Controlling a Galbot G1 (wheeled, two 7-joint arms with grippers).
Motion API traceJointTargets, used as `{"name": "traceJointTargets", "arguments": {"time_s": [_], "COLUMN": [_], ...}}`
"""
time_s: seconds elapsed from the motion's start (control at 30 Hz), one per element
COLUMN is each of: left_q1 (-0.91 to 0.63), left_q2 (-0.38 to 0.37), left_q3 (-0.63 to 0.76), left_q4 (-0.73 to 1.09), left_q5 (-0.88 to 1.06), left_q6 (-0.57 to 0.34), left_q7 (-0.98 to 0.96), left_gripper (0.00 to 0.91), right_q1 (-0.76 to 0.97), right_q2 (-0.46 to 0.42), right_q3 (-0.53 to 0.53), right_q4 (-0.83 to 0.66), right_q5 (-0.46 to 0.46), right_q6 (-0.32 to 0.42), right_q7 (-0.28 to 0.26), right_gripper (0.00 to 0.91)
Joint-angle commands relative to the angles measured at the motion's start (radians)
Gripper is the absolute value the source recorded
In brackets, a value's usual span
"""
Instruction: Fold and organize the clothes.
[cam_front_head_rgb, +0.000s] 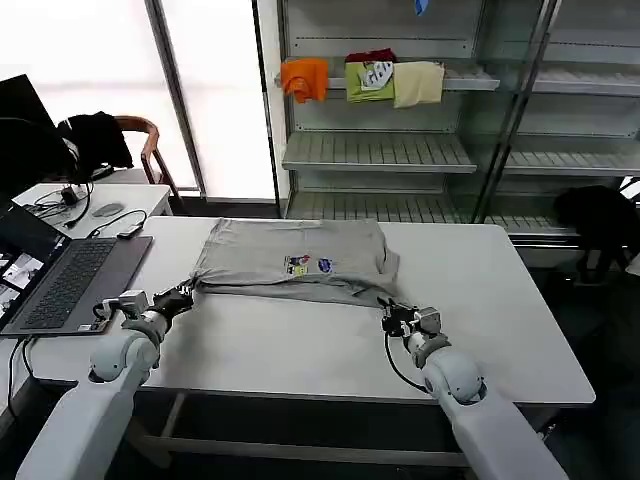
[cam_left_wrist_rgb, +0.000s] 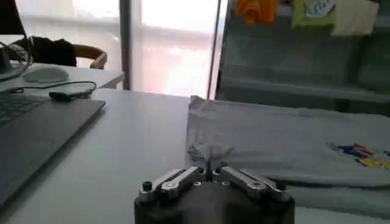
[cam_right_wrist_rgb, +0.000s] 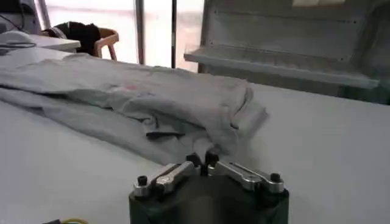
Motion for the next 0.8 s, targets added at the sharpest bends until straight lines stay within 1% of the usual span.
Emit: {"name": "traceJointTargets", "arguments": {"time_s": [0.03, 0.1, 0.17, 0.37, 0.43, 0.47, 0.53, 0.67, 0.8], "left_q1": [0.04, 0.058, 0.087, 0.173, 0.208, 0.223, 0.217, 0.176, 0.202], "left_q2": [0.024, 0.039, 0.07, 0.134, 0.148, 0.15, 0.144, 0.099, 0.09], "left_q3": [0.0, -0.003, -0.012, -0.041, -0.051, -0.053, -0.042, -0.011, -0.009], "left_q4": [-0.053, -0.075, -0.113, -0.263, -0.302, -0.326, -0.319, -0.27, -0.298], "left_q5": [-0.003, -0.014, -0.035, -0.082, -0.086, -0.083, -0.08, -0.052, -0.04], "left_q6": [0.012, 0.012, 0.014, 0.039, 0.043, 0.043, 0.039, 0.027, 0.042], "left_q7": [-0.011, -0.027, -0.049, -0.124, -0.134, -0.134, -0.128, -0.123, -0.128], "left_gripper": [0.0, 0.0, 0.0, 0.0, 0.0, 0.0, 0.0, 0.0, 0.0], "right_q1": [0.001, -0.004, -0.017, -0.099, -0.139, -0.157, -0.182, -0.191, -0.229], "right_q2": [-0.005, -0.011, -0.027, -0.133, -0.168, -0.178, -0.183, -0.156, -0.16], "right_q3": [0.003, 0.005, 0.005, 0.023, 0.04, 0.047, 0.055, 0.054, 0.07], "right_q4": [0.026, 0.039, 0.065, 0.213, 0.261, 0.276, 0.293, 0.27, 0.281], "right_q5": [-0.001, 0.003, 0.027, 0.094, 0.116, 0.118, 0.115, 0.09, 0.09], "right_q6": [-0.004, -0.006, -0.024, -0.076, -0.086, -0.087, -0.085, -0.08, -0.08], "right_q7": [0.002, 0.008, 0.018, 0.043, 0.041, 0.039, 0.034, 0.038, 0.043], "right_gripper": [0.0, 0.0, 0.0, 0.0, 0.0, 0.0, 0.0, 0.0, 0.0]}}
